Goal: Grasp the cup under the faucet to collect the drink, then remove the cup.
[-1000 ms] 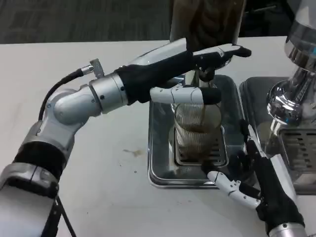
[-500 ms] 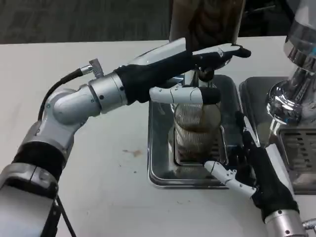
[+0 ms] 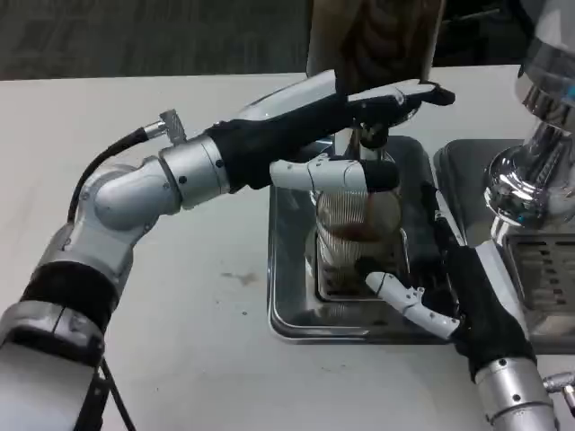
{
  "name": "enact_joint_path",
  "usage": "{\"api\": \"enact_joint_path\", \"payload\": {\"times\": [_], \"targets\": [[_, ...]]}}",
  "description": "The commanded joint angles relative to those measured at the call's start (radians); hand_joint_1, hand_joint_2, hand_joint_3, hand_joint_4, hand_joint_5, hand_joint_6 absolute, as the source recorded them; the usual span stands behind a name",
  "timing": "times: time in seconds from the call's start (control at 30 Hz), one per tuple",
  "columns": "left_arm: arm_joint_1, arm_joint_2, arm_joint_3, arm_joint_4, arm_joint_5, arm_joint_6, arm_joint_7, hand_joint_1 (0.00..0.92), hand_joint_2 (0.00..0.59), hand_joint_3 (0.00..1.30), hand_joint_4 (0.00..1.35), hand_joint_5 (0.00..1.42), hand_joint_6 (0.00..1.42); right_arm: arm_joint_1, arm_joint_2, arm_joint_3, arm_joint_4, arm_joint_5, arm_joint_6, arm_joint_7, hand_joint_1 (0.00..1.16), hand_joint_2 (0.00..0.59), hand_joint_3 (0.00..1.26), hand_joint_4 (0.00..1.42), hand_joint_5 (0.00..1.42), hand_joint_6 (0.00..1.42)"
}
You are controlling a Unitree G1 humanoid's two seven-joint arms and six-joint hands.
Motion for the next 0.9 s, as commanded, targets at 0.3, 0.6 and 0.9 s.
{"api": "enact_joint_path", "payload": {"times": [0.3,0.6,0.9], "targets": [[0.041,0.025,0.007,0.002,-0.006,0.047,-0.047,0.000,0.061,0.13,0.00,0.06,0.00,-0.041,-0.001,-0.005,0.043,0.018,-0.030,0.014,0.55,0.199,0.00,0.00,0.00,0.00],[0.040,0.008,0.054,-0.017,-0.104,0.095,-0.127,0.000,0.061,0.13,0.00,0.06,0.00,-0.035,0.002,-0.005,0.039,0.016,-0.033,0.008,0.55,0.199,0.00,0.00,0.00,0.00],[0.034,-0.023,0.113,-0.052,-0.194,0.165,-0.217,0.000,0.071,0.14,0.00,0.07,0.02,-0.033,0.006,-0.004,0.047,0.011,-0.033,0.000,0.55,0.199,0.00,0.00,0.00,0.00]]}}
